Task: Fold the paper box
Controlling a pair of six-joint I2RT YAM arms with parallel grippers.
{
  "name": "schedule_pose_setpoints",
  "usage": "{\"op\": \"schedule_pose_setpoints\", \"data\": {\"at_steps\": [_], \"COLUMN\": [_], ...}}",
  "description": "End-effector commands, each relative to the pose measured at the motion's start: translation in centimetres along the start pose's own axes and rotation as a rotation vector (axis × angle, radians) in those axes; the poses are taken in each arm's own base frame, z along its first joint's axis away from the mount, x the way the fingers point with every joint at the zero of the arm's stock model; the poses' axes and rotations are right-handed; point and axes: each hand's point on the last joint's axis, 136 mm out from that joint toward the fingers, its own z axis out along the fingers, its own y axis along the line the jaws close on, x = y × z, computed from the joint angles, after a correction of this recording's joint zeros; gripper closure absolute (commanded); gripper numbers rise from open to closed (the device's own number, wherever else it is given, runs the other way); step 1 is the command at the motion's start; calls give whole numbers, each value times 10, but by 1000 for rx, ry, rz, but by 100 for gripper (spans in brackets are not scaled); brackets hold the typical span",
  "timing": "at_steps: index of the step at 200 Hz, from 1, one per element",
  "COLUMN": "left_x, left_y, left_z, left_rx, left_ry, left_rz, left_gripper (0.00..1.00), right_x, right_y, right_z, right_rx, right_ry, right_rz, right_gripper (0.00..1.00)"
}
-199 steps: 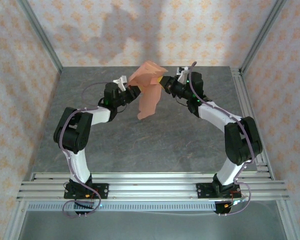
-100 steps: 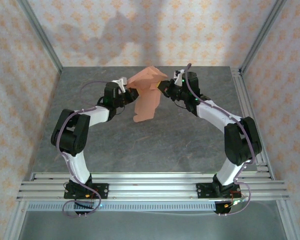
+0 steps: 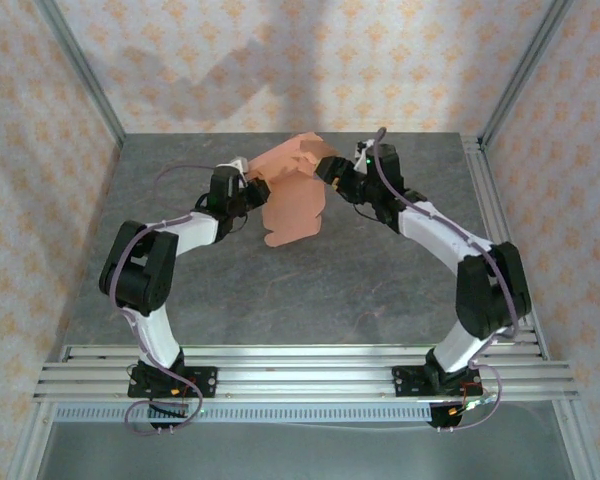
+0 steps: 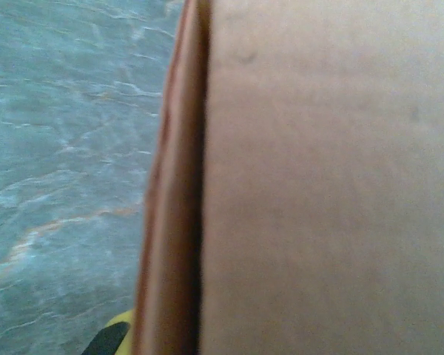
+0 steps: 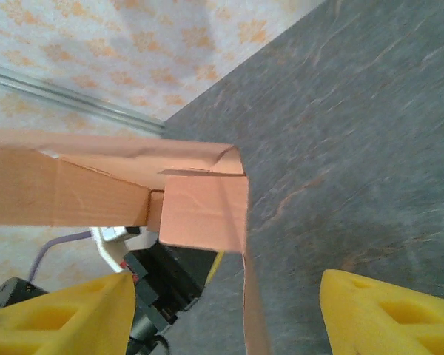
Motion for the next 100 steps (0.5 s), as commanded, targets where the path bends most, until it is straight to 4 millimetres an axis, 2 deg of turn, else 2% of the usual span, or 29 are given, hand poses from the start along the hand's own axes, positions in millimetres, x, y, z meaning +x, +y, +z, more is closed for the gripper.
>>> {"op": "schedule_pose_setpoints", "data": {"at_steps": [1,29,60,100], "left_x": [-22,-30,-33,-32], "left_y": [14,21,27,28], "left_z": [-16,-23,-27,-30], "left_rx": [-122,-191,-241,-241], "left_ry": [-102,-151,-178,-189], "left_rz": [24,60,91,87], "left_gripper": [100,100,100,100], "right_x": [-10,-6,0,-1], "right_y": [22,55,91,112], "right_z": [-24,-23,-2,30], "right_rx": [105,166,193,244], "right_ry": [-61,-54,-16,34], "right_rz": [-183,-331,-439,-481], "right_gripper": [32,32,32,35]}}
